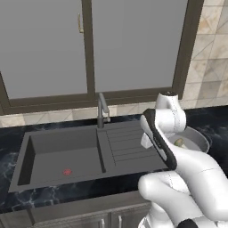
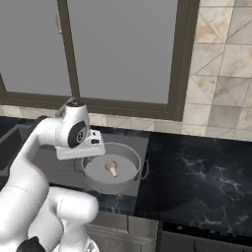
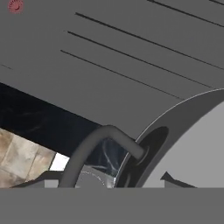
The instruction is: Dump the mushroom from the pot into the sink. Then turn on the water and wash the mushroom. Then turn off the water and put the mushroom back in the pot.
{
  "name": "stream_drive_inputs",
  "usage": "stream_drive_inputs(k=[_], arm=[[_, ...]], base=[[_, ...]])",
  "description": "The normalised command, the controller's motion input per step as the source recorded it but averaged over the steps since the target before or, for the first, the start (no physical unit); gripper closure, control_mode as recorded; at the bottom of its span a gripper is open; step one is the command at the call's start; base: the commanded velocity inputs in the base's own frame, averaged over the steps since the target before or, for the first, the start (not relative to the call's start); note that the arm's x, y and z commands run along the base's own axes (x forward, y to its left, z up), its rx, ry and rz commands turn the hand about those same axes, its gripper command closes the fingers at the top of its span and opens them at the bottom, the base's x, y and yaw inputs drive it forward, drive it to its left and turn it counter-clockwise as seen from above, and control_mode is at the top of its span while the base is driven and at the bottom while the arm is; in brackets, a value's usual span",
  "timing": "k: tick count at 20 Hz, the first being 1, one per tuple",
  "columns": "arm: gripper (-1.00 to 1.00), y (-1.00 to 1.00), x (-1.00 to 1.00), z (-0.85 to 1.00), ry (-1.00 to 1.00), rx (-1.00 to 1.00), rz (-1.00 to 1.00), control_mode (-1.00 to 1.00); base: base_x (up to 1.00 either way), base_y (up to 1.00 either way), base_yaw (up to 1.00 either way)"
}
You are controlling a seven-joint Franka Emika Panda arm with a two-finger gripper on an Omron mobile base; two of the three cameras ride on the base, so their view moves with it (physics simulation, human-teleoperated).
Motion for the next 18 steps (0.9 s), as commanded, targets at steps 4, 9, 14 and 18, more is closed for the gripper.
stream_drive_inputs(k=[4, 9, 14, 18], arm=[[1.0, 1.0, -0.03, 0.21, 0.0, 0.0, 0.02, -1.0], [1.0, 0.99, -0.06, 0.19, 0.0, 0.0, 0.02, -1.0], [1.0, 0.96, -0.03, 0.2, 0.0, 0.0, 0.02, -1.0], [1.0, 0.87, 0.0, 0.18, 0.0, 0.02, 0.02, -1.0]], base=[[0.0, 0.0, 0.0], [0.0, 0.0, 0.0], [0.0, 0.0, 0.0], [0.0, 0.0, 0.0]])
